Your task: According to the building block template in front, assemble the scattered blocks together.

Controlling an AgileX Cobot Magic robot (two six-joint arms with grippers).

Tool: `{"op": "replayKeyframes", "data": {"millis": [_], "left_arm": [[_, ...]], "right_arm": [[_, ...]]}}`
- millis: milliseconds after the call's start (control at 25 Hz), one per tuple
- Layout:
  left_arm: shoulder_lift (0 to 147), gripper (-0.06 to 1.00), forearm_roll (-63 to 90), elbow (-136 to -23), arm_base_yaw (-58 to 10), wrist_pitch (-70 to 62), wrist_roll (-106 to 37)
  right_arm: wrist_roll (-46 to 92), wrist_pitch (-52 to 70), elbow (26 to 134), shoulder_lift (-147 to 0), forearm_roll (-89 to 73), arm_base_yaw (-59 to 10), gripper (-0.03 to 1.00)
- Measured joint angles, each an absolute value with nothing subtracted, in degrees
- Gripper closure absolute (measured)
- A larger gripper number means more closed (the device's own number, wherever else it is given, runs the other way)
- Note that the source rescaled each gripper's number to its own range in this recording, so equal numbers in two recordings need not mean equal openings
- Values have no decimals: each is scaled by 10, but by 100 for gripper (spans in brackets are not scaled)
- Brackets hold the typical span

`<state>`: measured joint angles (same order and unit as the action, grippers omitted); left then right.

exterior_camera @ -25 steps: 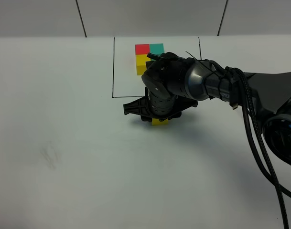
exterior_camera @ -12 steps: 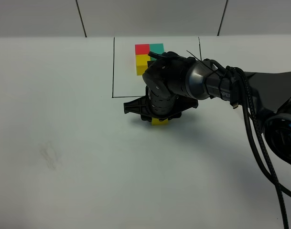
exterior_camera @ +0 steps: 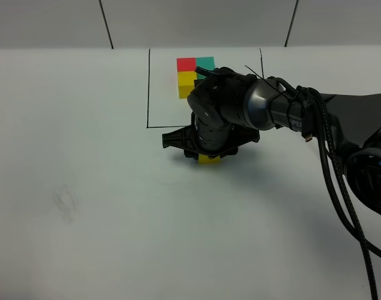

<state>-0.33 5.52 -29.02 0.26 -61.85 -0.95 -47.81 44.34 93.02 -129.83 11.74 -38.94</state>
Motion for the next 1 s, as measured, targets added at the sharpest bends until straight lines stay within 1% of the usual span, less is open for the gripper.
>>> {"op": "replayKeyframes", "data": {"millis": [40,120,240,280,320,360,480,720,880,1000], "left_arm": [[-3,26,55,-290,3,-619,-10],[-3,26,55,-290,3,-619,-10],[-3,26,55,-290,3,-619,-10],[-3,26,55,-290,3,-619,-10],[-3,26,55,-290,3,-619,-10],[-3,26,55,-290,3,-619,-10],[-3,26,55,-290,3,-619,-10],[-3,26,55,-290,3,-619,-10],[-3,26,55,-290,3,-619,-10],[-3,26,55,-290,3,-619,-10]], "right_arm": [[-479,451,929,-1299,112,-389,62],[-483,458,927,-1298,109,-389,48],[-485,459,925,-1291,109,-388,19],[-486,459,925,-1285,112,-388,12],[-486,460,925,-1278,115,-388,6],[-486,461,925,-1267,119,-388,2],[-477,477,925,-1229,129,-388,-2],[-385,549,912,-1139,130,-388,-3],[-352,564,847,-1060,133,-374,-3],[-348,547,761,-984,145,-329,-3]]}}
